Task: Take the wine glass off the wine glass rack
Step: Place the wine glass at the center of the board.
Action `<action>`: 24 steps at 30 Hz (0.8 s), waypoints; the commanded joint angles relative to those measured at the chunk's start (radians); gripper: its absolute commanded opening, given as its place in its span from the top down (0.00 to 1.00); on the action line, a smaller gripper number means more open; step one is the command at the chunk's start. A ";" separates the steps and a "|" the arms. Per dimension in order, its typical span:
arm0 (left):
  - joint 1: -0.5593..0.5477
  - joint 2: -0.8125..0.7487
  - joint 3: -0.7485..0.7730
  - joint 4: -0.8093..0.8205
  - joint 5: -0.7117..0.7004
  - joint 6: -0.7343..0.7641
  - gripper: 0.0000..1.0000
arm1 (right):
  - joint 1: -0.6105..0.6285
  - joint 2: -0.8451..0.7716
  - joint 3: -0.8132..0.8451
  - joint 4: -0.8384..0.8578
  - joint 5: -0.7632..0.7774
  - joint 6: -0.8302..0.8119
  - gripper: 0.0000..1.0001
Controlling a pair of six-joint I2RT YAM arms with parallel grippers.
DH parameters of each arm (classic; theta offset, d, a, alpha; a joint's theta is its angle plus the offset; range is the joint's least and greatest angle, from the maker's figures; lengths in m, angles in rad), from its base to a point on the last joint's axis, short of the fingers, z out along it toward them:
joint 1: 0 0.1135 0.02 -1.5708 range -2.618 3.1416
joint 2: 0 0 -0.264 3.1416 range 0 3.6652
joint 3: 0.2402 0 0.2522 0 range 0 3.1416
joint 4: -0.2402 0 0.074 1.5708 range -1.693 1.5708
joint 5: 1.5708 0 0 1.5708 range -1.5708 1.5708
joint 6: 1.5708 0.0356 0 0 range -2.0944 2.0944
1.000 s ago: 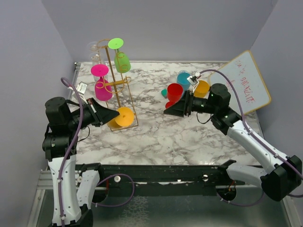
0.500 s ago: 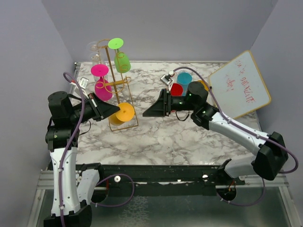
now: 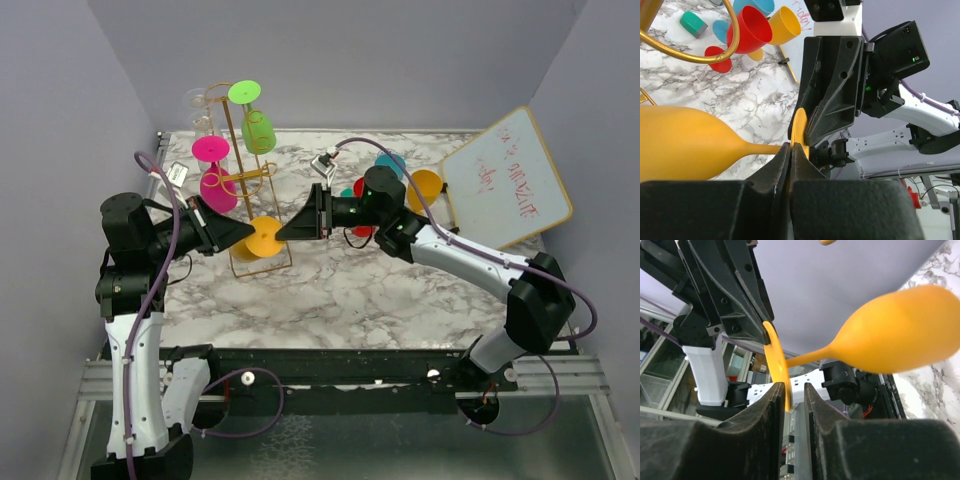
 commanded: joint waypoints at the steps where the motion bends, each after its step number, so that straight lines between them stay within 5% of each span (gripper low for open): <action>1: -0.007 -0.007 0.010 0.044 0.036 0.008 1.00 | 0.010 0.025 0.025 0.126 -0.029 0.051 0.81; 4: -0.009 -0.001 0.005 0.051 0.035 0.016 1.00 | 0.010 0.013 0.017 0.112 -0.030 0.040 0.99; 7: -0.012 0.007 -0.006 0.060 0.028 0.028 0.67 | 0.009 -0.033 -0.008 0.041 0.018 -0.005 1.00; 10: -0.030 0.029 -0.012 0.062 0.035 0.054 0.50 | 0.009 -0.085 -0.041 -0.071 0.099 -0.042 0.99; 15: -0.111 0.059 0.011 0.065 -0.074 0.081 0.45 | 0.003 -0.183 -0.130 -0.213 0.229 -0.094 1.00; 20: -0.413 0.111 0.004 0.077 -0.310 0.080 0.46 | -0.052 -0.286 -0.188 -0.339 0.333 -0.148 0.99; 24: -0.606 0.133 -0.011 0.135 -0.505 0.072 0.45 | -0.145 -0.344 -0.220 -0.378 0.272 -0.165 1.00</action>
